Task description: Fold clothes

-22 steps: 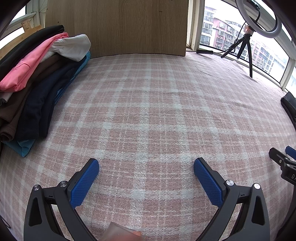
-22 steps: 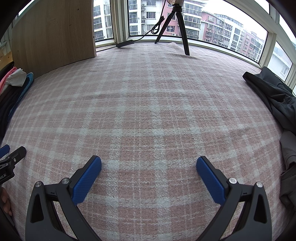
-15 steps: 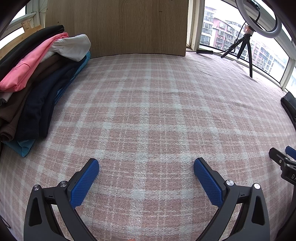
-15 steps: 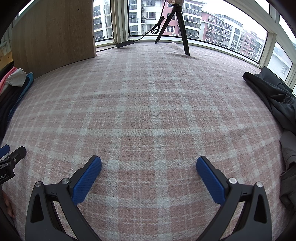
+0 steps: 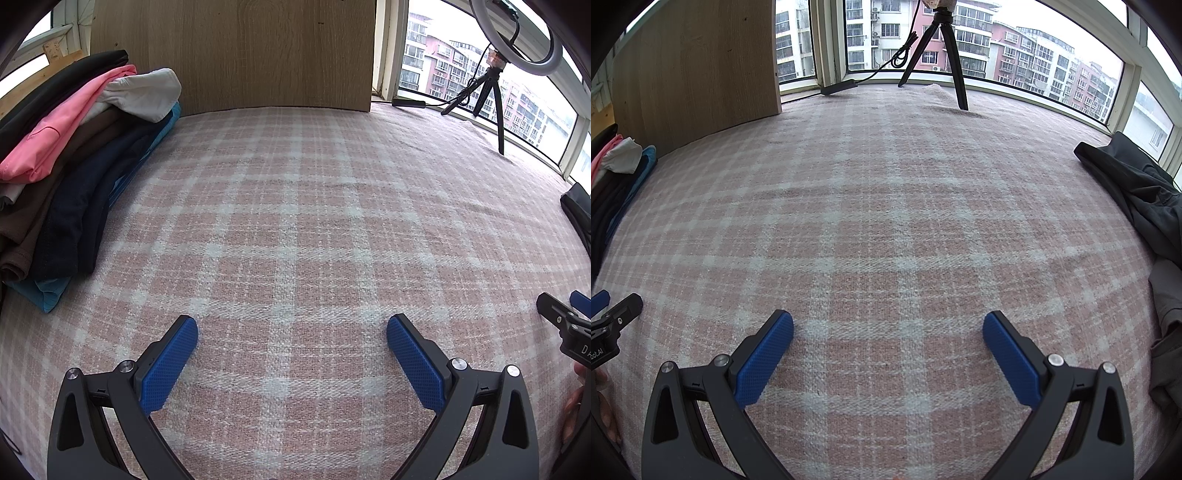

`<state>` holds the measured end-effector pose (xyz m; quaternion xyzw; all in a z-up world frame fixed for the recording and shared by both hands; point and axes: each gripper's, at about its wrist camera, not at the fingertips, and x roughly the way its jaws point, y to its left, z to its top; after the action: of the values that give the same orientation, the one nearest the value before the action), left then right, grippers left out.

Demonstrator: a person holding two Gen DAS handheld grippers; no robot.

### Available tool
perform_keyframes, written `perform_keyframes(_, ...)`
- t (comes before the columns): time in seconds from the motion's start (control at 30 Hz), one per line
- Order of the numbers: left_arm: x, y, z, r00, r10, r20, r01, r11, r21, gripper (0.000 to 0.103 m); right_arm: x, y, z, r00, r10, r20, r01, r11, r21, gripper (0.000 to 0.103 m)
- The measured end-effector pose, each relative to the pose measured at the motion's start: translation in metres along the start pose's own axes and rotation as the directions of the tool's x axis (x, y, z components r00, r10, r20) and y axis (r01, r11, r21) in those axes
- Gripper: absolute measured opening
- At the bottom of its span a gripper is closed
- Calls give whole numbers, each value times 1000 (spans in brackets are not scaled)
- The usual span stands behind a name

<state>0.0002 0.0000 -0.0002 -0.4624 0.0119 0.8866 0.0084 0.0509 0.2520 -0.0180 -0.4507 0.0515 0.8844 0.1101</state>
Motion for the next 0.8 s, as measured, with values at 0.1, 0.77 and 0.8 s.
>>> perform_keyframes(0.1, 1, 2, -2, 1000, 0, -2, 0, 1000, 2, 103, 1, 1, 2, 1000, -1, 0, 1, 1000, 2, 103)
perform_keyframes(0.77, -12, 13, 17, 998, -63, -22, 64, 996, 68, 98, -35, -3, 11, 998, -55, -39, 58, 996, 74, 103)
perform_keyframes(0.8, -18, 14, 19, 998, -67, -12, 68, 995, 75, 97, -41, -4, 12, 998, -56, -32, 58, 995, 84, 103)
